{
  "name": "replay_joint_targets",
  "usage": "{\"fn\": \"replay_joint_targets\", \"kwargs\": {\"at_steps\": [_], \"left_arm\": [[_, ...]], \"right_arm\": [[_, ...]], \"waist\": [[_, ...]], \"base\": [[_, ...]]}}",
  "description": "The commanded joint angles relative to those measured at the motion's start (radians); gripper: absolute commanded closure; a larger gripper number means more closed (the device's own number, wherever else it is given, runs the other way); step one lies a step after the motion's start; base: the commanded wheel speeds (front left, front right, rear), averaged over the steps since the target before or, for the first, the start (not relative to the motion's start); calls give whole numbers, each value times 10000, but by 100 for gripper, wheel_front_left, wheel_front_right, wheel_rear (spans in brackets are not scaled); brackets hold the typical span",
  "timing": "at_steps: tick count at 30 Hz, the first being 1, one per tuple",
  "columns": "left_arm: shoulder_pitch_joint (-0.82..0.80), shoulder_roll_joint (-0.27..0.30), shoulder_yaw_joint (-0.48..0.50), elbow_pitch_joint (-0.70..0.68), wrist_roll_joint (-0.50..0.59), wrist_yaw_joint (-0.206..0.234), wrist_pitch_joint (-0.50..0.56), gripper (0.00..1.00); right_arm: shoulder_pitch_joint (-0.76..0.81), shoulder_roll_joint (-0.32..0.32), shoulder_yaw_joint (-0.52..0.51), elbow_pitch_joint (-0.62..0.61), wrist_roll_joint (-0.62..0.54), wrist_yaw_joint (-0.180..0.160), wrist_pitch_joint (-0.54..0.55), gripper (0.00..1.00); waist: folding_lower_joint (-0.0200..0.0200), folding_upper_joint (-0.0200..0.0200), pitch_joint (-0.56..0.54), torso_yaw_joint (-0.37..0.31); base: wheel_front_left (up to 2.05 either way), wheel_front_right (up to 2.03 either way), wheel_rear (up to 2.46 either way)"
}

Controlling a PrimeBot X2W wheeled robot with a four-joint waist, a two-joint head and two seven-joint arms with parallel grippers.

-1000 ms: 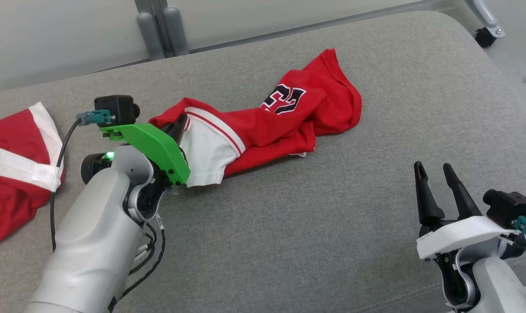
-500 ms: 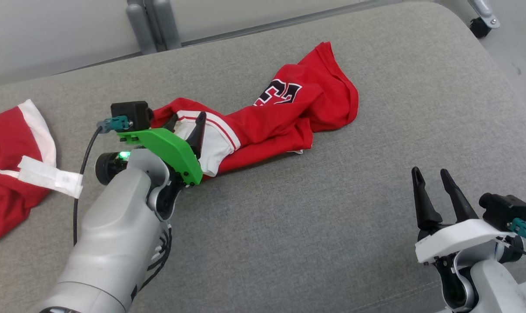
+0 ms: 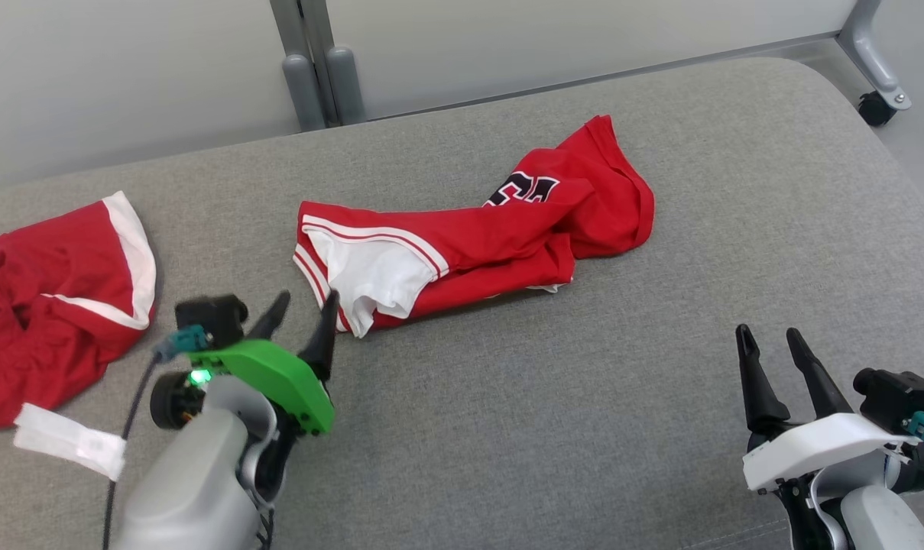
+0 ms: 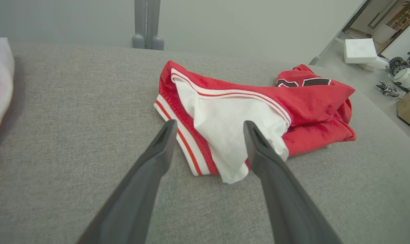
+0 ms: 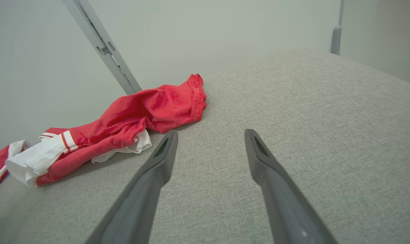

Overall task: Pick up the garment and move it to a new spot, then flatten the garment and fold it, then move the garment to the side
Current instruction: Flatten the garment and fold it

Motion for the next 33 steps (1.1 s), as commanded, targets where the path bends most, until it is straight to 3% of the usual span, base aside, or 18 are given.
{"fn": "replay_joint_targets", "kwargs": {"at_steps": [1, 8, 13, 16, 17, 18, 20, 21, 22, 23, 33], "left_arm": [[382, -27, -108, -228, 17, 97, 88, 0], [984, -98, -443, -823, 78, 480, 568, 0], [523, 35, -751, -387, 609, 1017, 775, 0], [288, -26, -872, -23, 742, 1074, 740, 2], [226, -33, -939, 93, 833, 1072, 750, 6], [152, -63, -983, 231, 871, 1044, 730, 18], [7, -103, -1066, 475, 999, 1032, 709, 53], [-45, -135, -1090, 574, 1017, 1006, 696, 60], [-101, -174, -1103, 679, 1014, 970, 665, 84], [-145, -202, -1115, 774, 1021, 956, 638, 99], [-557, -227, -1127, 1419, 1021, 629, 198, 100]], "right_arm": [[102, -1, -18, -77, -1, -7, 22, 0], [-111, 26, 143, -210, -60, -7, 206, 0], [-180, -8, 217, -275, -69, -7, 214, 0], [-201, 30, 262, -252, -79, -7, 180, 0], [-193, 37, 265, -232, -76, -7, 163, 0], [-189, 56, 271, -209, -73, -7, 152, 0], [-207, 85, 281, -173, -82, -7, 139, 0], [-220, 92, 282, -160, -86, -7, 129, 0], [-237, 109, 281, -146, -82, -7, 115, 0], [-248, 117, 276, -135, -72, -7, 102, 0], [-307, 180, 149, -26, -76, -7, -38, 0]], "waist": [[0, 0, 13, -37], [0, 0, 98, -307], [0, 0, 201, -500], [0, 0, 263, -578], [0, 0, 267, -583], [0, 0, 279, -586], [0, 0, 303, -580], [0, 0, 311, -572], [0, 0, 320, -555], [0, 0, 331, -534], [0, 0, 331, -200]], "base": [[0, 0, 0], [0, 0, 0], [0, 0, 0], [0, 0, 0], [0, 0, 0], [0, 0, 0], [0, 0, 0], [0, 0, 0], [0, 0, 0], [0, 0, 0], [0, 0, 0]]}}
